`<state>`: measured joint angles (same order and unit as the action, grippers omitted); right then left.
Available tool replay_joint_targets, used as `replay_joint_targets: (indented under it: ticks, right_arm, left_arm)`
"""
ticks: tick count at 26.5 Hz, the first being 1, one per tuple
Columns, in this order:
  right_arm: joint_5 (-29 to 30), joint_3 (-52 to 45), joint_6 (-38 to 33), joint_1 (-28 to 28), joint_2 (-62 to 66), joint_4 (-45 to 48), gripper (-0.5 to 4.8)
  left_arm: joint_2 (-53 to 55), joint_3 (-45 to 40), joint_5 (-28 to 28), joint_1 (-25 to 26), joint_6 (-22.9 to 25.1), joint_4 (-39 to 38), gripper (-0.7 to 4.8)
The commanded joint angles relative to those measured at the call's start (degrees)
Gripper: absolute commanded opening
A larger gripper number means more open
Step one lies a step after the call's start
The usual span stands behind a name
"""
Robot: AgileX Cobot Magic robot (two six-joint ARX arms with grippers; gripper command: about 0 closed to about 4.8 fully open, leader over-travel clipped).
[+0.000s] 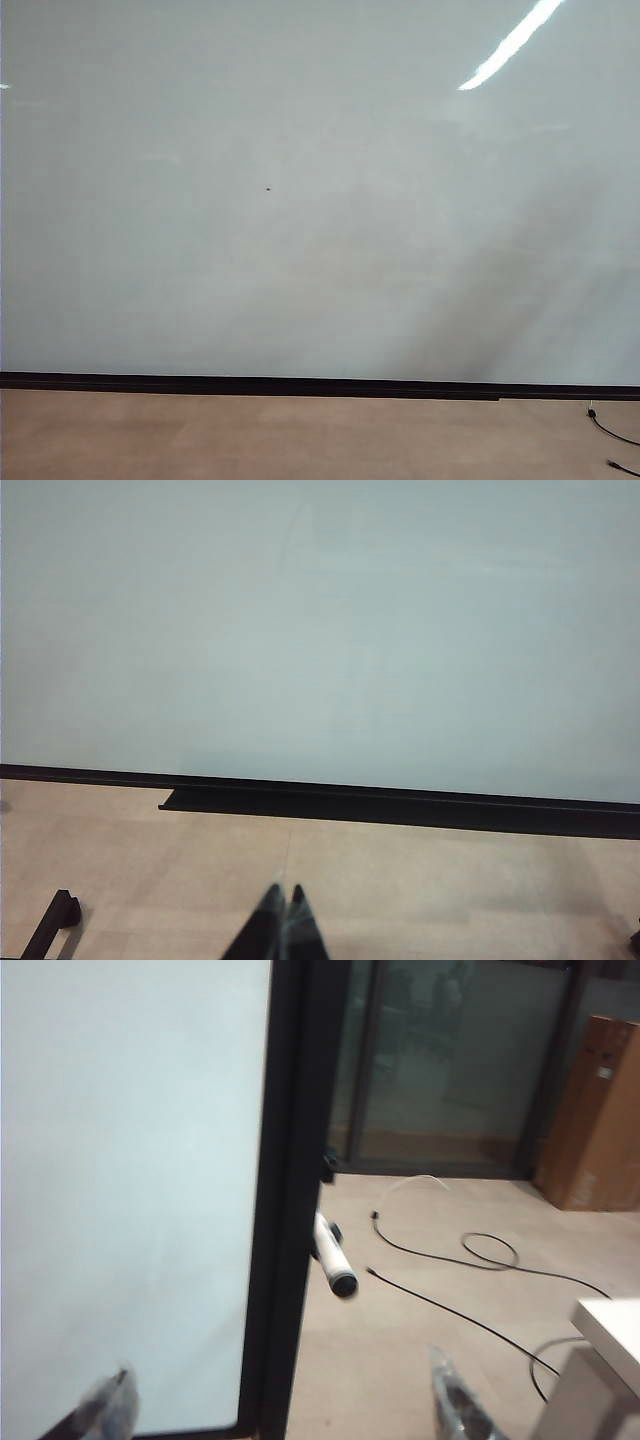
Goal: Pick up the pen on the shelf to the right of the whiteboard and write the letter A.
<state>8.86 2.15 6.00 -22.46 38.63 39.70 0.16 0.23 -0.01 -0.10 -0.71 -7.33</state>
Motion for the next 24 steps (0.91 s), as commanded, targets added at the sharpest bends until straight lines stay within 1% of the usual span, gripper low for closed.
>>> replay_joint_targets:
  ticks: [1,6,8,14,18,21,24]
  right_arm:
    - [2.6,2.4,-0.2,-0.1,7.0,6.8,3.84]
    - [5.3,4.6,-0.3,-0.4,18.3,17.3,3.91]
    - [7.9,6.0,-0.5,-1.6,23.6,20.5,3.91]
    - [9.6,7.6,-0.4,-4.0,31.9,26.8,3.91]
    - [12.9,9.2,-0.6,-7.1,37.2,29.6,3.91]
    - [15.3,10.8,-0.7,-8.3,41.0,31.6,3.91]
    - [17.4,13.1,-2.0,-9.4,46.0,35.6,3.9]
  left_arm:
    - [0.0,0.2,0.2,0.0,0.3,0.5,-0.05]
    - [0.0,0.2,0.2,0.0,0.3,0.5,-0.05]
    - [0.0,0.2,0.2,0.0,0.3,0.5,-0.04]
    - [0.0,0.2,0.2,0.0,0.3,0.5,-0.05]
    - [0.0,0.2,0.2,0.0,0.3,0.5,-0.04]
    - [0.0,0.2,0.2,0.0,0.3,0.5,-0.04]
    - [0.0,0.2,0.2,0.0,0.2,0.5,-0.04]
